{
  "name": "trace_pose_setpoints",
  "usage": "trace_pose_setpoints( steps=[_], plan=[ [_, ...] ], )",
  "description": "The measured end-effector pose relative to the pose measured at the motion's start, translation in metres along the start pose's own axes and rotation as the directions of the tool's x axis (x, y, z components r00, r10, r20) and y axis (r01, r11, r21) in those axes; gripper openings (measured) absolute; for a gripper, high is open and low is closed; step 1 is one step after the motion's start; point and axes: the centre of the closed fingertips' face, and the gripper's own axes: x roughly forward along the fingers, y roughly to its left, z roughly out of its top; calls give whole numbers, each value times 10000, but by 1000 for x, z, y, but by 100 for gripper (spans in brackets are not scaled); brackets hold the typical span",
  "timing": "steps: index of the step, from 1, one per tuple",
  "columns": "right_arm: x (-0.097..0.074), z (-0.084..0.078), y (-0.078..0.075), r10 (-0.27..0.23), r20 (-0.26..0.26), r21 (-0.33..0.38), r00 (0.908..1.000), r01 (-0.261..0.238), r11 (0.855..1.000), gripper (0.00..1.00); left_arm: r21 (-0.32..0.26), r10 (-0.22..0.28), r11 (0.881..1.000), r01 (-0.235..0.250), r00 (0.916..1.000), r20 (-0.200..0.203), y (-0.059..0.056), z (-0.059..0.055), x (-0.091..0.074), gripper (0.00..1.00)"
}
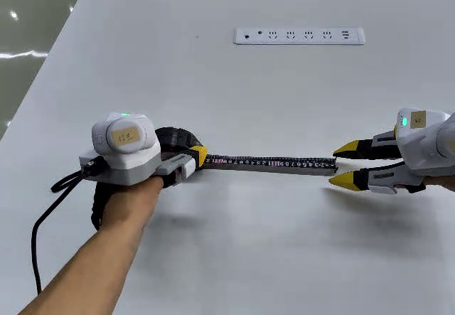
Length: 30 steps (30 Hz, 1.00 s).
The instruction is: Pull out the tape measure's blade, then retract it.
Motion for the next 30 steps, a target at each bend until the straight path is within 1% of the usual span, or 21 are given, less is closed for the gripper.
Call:
trace_pose_setpoints(
  steps=[8, 12, 21, 23, 28, 30],
  plan=[
    [4, -2, -4, 167, -202, -316, 9997, -174, 9994, 17, -112, 157, 9998, -159, 9997, -163, 2, -2, 4, 58],
    [5, -4, -7, 157, -280, -559, 9995, -173, 9983, 13, -200, 205, 9996, -209, 9996, -204, 2, -2, 6, 59],
    [8, -7, -6, 281, -426, -924, 9987, -320, 9952, 12, -255, 310, 9992, -319, 9989, -350, 2, -3, 9, 60],
    [9, -8, -5, 291, -450, -1099, 9986, -339, 9934, 12, -248, 348, 9991, -358, 9986, -403, 2, -4, 10, 61],
    [8, -7, -5, 290, -468, -1263, 9985, -347, 9914, 11, -331, 420, 9985, -438, 9977, -530, 2, -5, 11, 61],
    [8, -8, -6, 291, -469, -1253, 9985, -348, 9915, 11, -340, 488, 9981, -506, 9974, -525, 3, -5, 11, 61]
  ],
)
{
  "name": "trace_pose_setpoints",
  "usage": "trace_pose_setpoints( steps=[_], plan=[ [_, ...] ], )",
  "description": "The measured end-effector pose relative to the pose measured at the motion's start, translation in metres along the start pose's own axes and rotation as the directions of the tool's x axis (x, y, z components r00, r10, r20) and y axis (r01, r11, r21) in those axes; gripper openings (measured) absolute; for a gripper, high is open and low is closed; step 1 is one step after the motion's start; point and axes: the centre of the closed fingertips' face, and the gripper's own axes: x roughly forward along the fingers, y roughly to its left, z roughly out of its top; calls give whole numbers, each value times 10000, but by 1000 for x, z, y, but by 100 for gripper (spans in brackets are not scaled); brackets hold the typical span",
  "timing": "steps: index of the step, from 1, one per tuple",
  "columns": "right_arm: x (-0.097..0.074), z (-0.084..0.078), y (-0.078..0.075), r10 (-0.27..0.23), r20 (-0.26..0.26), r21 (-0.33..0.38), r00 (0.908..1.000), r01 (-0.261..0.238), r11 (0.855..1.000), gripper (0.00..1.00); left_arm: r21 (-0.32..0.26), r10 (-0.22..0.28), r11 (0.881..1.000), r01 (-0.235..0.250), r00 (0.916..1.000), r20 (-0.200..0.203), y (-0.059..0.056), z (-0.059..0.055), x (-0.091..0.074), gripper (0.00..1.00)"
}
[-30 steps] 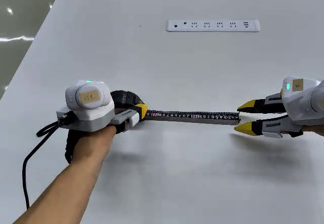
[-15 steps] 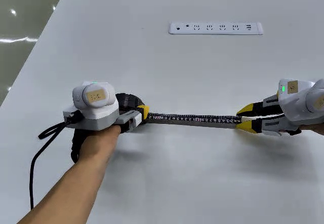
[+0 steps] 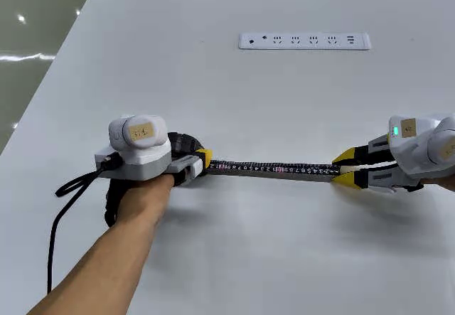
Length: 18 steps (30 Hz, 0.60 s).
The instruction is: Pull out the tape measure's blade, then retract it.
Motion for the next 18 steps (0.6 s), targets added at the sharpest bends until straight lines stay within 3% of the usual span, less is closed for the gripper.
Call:
trace_pose_setpoints(
  steps=[18],
  plan=[
    [0, -1, -2, -29, -25, 188, 10000, 30, 9998, 9, 89, 114, 9999, -113, 9999, -65, 3, 1, 1, 56]
  ],
)
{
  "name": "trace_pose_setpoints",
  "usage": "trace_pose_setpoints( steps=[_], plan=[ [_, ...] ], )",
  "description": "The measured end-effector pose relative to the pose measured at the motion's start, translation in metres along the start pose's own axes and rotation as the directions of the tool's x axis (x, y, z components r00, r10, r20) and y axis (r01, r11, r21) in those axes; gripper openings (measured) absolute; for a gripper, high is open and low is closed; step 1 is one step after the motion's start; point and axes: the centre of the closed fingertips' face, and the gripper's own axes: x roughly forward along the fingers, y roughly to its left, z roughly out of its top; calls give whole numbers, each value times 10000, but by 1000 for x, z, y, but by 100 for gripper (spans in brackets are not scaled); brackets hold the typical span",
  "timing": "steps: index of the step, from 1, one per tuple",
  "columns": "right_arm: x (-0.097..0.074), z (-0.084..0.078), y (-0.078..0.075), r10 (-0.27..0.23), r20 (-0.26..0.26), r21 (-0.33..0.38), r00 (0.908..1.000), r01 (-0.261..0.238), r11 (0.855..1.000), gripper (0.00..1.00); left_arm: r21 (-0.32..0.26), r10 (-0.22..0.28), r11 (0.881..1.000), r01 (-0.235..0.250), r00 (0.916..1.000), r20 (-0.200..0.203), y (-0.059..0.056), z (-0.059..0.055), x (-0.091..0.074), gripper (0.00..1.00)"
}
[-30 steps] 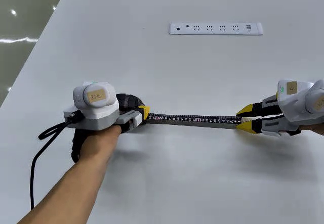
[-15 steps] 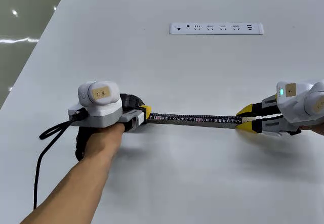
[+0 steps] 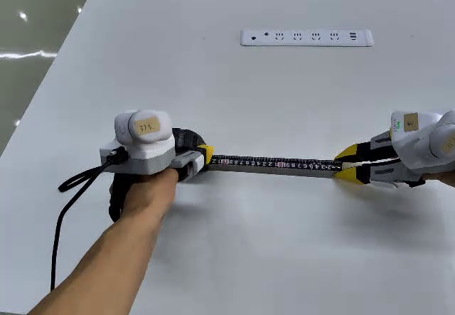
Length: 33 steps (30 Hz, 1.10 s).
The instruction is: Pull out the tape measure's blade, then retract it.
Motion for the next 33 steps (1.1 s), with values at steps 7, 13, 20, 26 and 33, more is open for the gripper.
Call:
trace_pose_setpoints(
  steps=[7, 13, 20, 26, 33],
  plan=[
    [0, 1, 0, 23, 3, 35, 10000, -23, 10000, 9, 105, -9, 9999, 8, 10000, 5, 0, -1, 0, 55],
    [0, 0, 0, 36, 2, 72, 10000, -36, 10000, 9, 100, -58, 9999, 58, 10000, -34, -1, -2, -1, 55],
    [2, 2, 1, 89, 18, 74, 10000, -89, 9999, 9, 145, -166, 9998, 167, 9998, -77, -1, -3, -2, 55],
    [6, 7, 2, 162, 65, 50, 9998, -162, 9999, 9, 121, -234, 9997, 235, 9997, -81, -1, -3, -2, 55],
    [8, 9, 3, 179, 79, 29, 9998, -179, 9998, 9, 91, -288, 9995, 289, 9995, -89, -1, -3, -3, 55]
  ],
)
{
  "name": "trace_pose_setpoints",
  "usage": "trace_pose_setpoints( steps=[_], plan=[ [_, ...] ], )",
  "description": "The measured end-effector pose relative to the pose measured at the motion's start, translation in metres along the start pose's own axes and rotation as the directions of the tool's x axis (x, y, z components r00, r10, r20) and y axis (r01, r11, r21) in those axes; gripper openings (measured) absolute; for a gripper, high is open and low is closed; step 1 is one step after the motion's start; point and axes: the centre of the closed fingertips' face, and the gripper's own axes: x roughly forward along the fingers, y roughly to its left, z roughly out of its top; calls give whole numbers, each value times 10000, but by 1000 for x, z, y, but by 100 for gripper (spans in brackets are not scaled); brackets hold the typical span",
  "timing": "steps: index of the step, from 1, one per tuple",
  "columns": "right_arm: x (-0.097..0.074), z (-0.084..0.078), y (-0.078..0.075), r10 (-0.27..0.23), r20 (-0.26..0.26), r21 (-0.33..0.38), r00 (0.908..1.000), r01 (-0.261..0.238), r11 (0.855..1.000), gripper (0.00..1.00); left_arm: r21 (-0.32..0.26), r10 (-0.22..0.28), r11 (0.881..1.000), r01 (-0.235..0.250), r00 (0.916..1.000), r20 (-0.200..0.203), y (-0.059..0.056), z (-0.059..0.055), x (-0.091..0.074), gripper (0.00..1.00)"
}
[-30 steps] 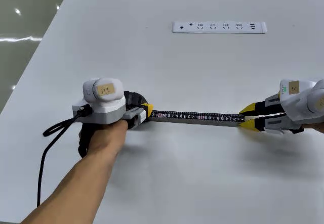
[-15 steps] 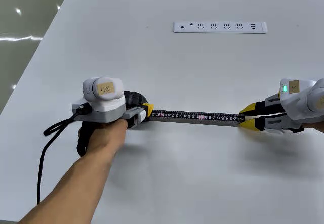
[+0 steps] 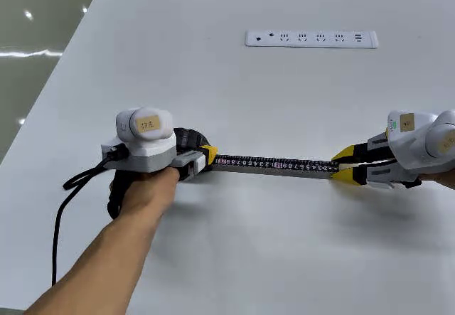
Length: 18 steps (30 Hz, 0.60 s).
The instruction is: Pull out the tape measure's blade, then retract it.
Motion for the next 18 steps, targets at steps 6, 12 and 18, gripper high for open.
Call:
trace_pose_setpoints(
  steps=[6, 12, 18],
  plan=[
    [1, 2, 0, -1, 3, 22, 10000, 1, 10000, 9, -28, -11, 10000, 11, 10000, -6, 0, 0, 0, 55],
    [4, 5, 0, 28, 35, 24, 10000, -28, 10000, 9, -43, -46, 10000, 46, 10000, -16, 0, 0, 1, 56],
    [7, 8, -1, 38, 48, -2, 10000, -38, 10000, 9, -45, -71, 10000, 71, 10000, -26, 1, 0, 1, 56]
  ],
)
